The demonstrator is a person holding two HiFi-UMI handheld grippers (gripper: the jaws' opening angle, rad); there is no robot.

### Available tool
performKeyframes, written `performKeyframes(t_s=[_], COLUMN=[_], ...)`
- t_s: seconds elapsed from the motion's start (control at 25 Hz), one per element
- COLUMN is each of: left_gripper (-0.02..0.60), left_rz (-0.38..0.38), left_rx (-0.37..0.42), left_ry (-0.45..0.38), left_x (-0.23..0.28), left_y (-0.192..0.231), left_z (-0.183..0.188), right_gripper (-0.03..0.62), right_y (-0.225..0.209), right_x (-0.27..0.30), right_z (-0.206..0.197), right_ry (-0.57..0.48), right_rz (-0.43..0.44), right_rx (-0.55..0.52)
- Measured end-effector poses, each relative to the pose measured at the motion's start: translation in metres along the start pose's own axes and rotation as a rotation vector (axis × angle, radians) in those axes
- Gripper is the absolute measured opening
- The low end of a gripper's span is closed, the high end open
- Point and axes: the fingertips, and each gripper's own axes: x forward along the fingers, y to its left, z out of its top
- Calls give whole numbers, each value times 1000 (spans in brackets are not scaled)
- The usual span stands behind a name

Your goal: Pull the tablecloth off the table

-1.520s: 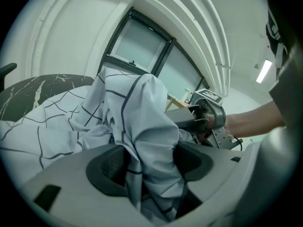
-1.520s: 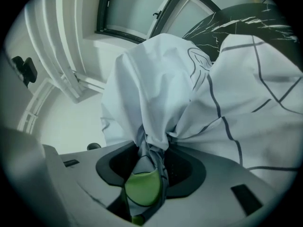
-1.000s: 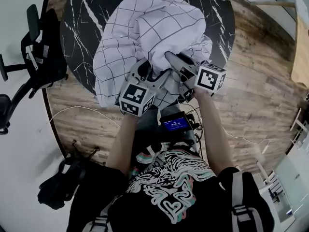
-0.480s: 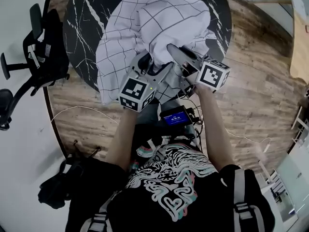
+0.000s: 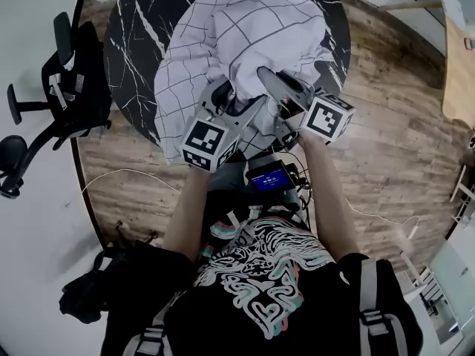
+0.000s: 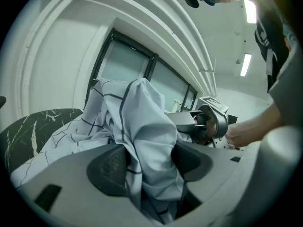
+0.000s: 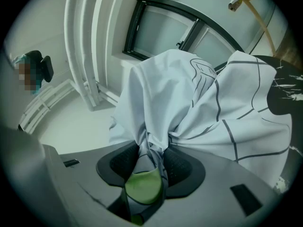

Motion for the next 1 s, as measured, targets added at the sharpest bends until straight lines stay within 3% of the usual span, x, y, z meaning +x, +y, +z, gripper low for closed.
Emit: performKeyframes(t_s=[1.0], left_gripper=[301], left_rz=[-33], left_rx=[104], left_ry=[-74], left_x=[-11], left_y=[-20], left_z=[63], right_gripper=[184], right_y=[52], right_x=[-16], right_z=[47], right_ry=[-132], right_rz=[25], right_rx=[-57])
